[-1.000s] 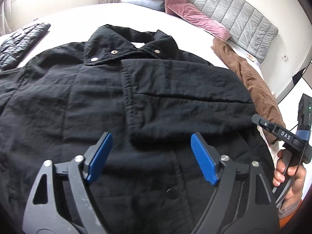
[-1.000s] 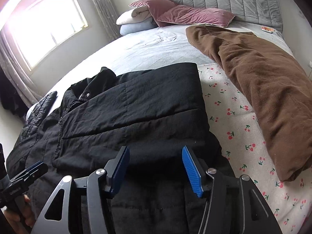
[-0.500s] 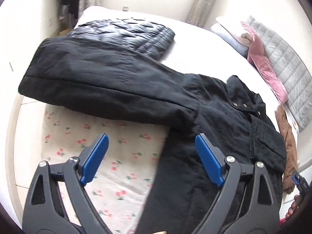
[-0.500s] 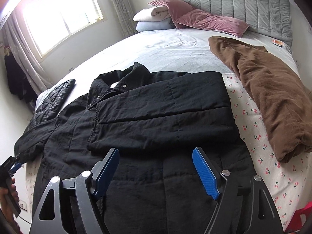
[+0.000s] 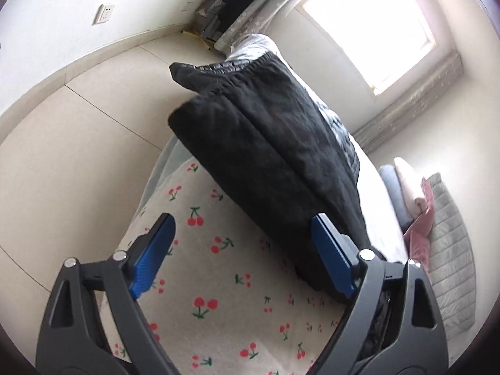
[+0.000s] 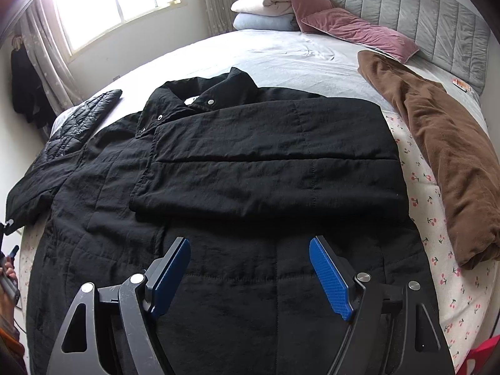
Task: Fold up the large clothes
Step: 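Grasp the other sleeve with the left gripper and lift it, then fold the sleeve with the left gripper across the coat front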
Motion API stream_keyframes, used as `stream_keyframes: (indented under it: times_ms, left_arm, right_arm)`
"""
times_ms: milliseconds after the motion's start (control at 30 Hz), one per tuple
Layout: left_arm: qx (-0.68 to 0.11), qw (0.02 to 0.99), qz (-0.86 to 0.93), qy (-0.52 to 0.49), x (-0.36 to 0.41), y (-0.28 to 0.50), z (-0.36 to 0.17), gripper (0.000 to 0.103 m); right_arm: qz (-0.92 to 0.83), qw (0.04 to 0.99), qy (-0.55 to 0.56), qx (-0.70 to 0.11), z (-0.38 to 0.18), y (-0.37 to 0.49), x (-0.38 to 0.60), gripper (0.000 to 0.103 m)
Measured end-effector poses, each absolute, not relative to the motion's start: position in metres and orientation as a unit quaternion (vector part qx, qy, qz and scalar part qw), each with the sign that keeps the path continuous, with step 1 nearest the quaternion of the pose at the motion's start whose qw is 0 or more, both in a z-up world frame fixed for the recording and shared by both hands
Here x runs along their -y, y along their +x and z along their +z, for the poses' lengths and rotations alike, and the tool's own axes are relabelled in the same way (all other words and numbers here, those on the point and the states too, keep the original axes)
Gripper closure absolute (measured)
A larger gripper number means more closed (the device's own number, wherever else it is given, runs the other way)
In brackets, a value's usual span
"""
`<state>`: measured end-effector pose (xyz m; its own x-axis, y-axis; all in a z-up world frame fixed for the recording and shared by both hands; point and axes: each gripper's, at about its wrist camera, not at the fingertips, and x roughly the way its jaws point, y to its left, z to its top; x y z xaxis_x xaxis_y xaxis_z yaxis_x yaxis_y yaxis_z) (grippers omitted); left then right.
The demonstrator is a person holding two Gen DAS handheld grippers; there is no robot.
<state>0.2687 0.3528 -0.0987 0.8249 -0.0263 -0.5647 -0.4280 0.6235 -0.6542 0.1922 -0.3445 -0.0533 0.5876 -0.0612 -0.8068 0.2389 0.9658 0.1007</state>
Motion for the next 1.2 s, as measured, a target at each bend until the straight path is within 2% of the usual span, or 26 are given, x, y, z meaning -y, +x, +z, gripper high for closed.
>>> stream_keyframes:
  times_ms: [33, 100, 167, 200, 367, 533, 800, 1000, 1200]
  left_arm:
    - [-0.259, 0.857, 0.115, -0.431, -0.357, 0.270, -0.099, 0.023]
    - [-0.244, 0.854, 0.106, -0.448, -0.363, 0.275, -0.099, 0.041]
    - [-0.234, 0.853, 0.104, -0.455, -0.368, 0.278, -0.095, 0.090]
    - [-0.231, 0.854, 0.110, -0.453, -0.367, 0.278, -0.090, 0.094]
    - [-0.185, 0.904, 0.106, -0.371, -0.332, 0.274, -0.028, 0.097]
    - [-0.151, 0.935, 0.020, -0.320, -0.272, 0.286, 0.043, 0.097]
    - [-0.145, 0.952, -0.134, -0.232, -0.109, 0.307, 0.115, 0.097]
    - [-0.199, 0.933, -0.235, -0.187, 0.021, 0.316, 0.103, 0.097]
    - [-0.303, 0.897, -0.294, -0.129, 0.110, 0.319, 0.035, 0.096]
  right_arm:
    - [-0.084, 0.884, 0.101, -0.449, -0.056, 0.193, 0.344, 0.023]
    - [-0.083, 0.881, 0.102, -0.454, -0.060, 0.194, 0.343, 0.023]
    - [-0.082, 0.880, 0.101, -0.457, -0.063, 0.195, 0.341, 0.023]
    - [-0.082, 0.880, 0.100, -0.457, -0.064, 0.196, 0.340, 0.023]
    - [-0.080, 0.880, 0.102, -0.457, -0.065, 0.197, 0.342, 0.023]
    - [-0.072, 0.880, 0.123, -0.453, -0.063, 0.195, 0.349, 0.023]
    - [-0.067, 0.885, 0.148, -0.436, -0.058, 0.192, 0.363, 0.023]
    - [-0.075, 0.878, 0.181, -0.436, -0.064, 0.192, 0.386, 0.023]
    - [-0.091, 0.874, 0.210, -0.429, -0.068, 0.186, 0.409, 0.023]
